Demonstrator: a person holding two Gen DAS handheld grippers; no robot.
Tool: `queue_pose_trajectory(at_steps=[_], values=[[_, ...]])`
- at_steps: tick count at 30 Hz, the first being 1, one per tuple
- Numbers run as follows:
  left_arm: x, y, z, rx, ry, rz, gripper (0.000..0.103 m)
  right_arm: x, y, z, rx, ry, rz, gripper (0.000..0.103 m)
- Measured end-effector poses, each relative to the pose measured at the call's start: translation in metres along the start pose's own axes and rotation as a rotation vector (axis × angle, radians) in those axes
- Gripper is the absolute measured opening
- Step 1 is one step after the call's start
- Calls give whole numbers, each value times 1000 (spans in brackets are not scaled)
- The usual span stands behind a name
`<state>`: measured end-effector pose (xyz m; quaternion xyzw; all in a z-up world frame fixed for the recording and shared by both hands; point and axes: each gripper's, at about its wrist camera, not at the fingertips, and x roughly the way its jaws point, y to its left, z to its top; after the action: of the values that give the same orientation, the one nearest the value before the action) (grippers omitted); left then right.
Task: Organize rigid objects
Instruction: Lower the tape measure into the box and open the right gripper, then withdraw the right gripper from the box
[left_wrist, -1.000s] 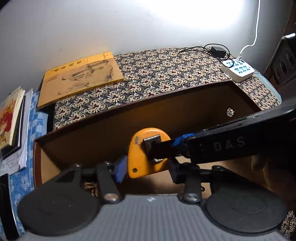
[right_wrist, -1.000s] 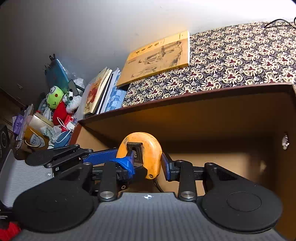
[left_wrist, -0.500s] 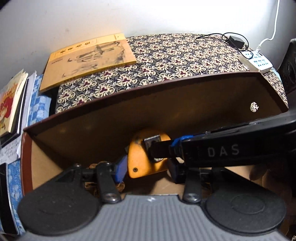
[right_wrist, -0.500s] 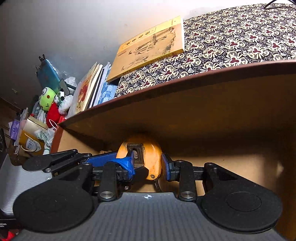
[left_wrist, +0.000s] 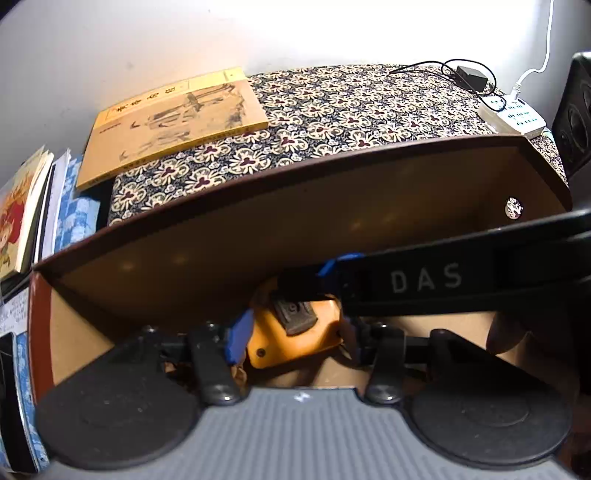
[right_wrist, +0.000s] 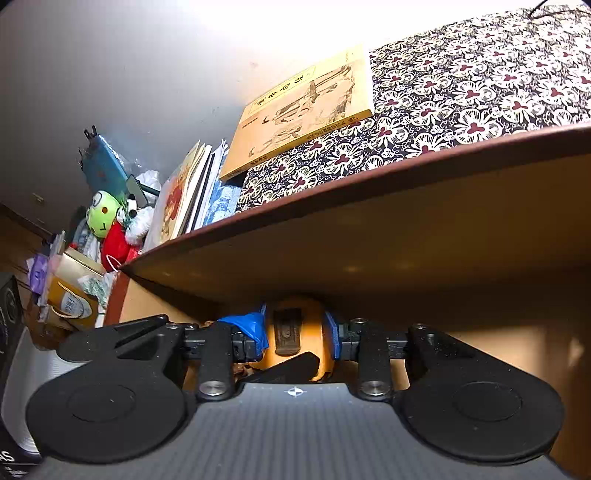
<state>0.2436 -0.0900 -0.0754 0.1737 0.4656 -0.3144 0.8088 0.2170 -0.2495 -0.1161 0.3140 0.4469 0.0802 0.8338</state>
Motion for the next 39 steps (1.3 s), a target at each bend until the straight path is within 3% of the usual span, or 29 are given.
queue_pose_trajectory(at_steps=[5, 15, 24, 31, 39], values=[[3, -2, 1, 14, -5, 17, 51, 3, 6, 0, -47, 3, -22, 18], [1, -4, 0, 23, -3, 1, 57, 3, -1, 4, 3, 8, -41, 17], [0, 0, 5, 24, -2, 0, 57, -2, 2, 7, -23, 10, -141, 17], [-24, 2, 8, -5, -26, 96, 57, -24, 10, 6, -37, -16, -187, 17], [-69, -9, -1, -26, -113, 201, 57, -54, 29, -6, -65, -65, -208, 17]])
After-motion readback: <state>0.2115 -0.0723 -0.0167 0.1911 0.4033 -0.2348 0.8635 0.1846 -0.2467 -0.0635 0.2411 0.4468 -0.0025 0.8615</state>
